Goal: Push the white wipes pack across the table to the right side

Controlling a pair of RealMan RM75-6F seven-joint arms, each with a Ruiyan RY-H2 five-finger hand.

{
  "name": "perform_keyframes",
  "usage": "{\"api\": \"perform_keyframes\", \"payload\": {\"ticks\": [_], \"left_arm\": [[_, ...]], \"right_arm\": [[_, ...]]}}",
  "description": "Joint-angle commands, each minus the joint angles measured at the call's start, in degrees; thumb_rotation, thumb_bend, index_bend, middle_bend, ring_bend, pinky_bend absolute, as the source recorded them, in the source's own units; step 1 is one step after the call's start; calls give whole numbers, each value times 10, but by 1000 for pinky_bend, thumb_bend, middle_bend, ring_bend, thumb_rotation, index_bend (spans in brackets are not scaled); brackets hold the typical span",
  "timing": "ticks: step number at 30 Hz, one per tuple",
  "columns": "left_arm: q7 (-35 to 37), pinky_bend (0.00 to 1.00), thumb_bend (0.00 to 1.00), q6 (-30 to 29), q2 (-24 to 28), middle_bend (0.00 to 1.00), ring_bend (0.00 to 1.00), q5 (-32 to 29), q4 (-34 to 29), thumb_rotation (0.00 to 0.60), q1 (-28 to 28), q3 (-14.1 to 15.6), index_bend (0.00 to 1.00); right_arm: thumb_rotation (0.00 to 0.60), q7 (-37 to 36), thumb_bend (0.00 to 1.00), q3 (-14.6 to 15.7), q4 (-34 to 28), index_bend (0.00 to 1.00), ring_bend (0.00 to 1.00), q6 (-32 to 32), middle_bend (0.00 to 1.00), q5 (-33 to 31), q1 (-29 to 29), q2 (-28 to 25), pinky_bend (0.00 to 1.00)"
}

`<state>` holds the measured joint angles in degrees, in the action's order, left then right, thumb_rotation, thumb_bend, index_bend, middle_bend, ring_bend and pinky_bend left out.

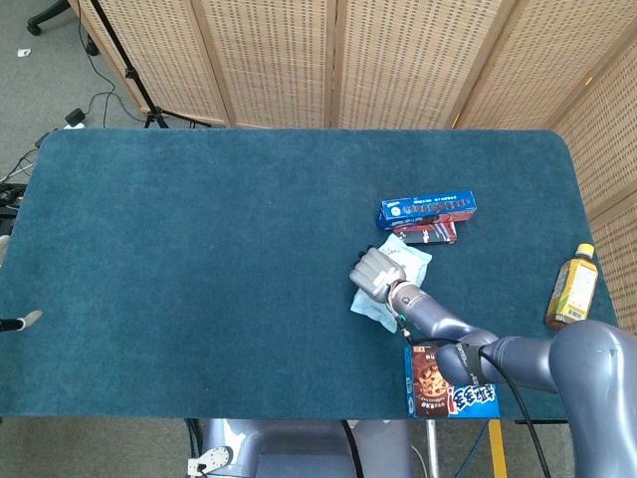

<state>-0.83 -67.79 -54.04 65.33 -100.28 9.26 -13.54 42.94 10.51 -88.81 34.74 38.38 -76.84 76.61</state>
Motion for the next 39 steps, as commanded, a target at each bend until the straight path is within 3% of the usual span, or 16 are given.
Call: {"api": "perform_keyframes", "payload": {"ticks": [1,15,27,33,39], "left_arm": [[0,0,0,1,0,0,0,0,0,600,2,2,0],[3,0,0,-4,1,0,0,3,-4,600,9,15,0],[3,0,0,-7,2,0,0,6,-6,600,14,23,0],[4,0,0,-15,3,0,0,13,-12,600,13,28,0],[11,0,0,-26,7,0,0,23,-17,600,9,33,0]], "right_arm": [[600,-19,1000,20,-28,350,200,-1,298,23,21,-17,215],[600,-64,1000,44,-48,350,200,9,298,91,71,-47,215],[600,-91,1000,71,-72,350,201,20,299,147,106,-121,214],[600,-125,1000,47,-115,350,200,77,299,241,133,-165,214],[600,-230,1000,2,-177,350,200,201,296,385,178,-245,214]]}}
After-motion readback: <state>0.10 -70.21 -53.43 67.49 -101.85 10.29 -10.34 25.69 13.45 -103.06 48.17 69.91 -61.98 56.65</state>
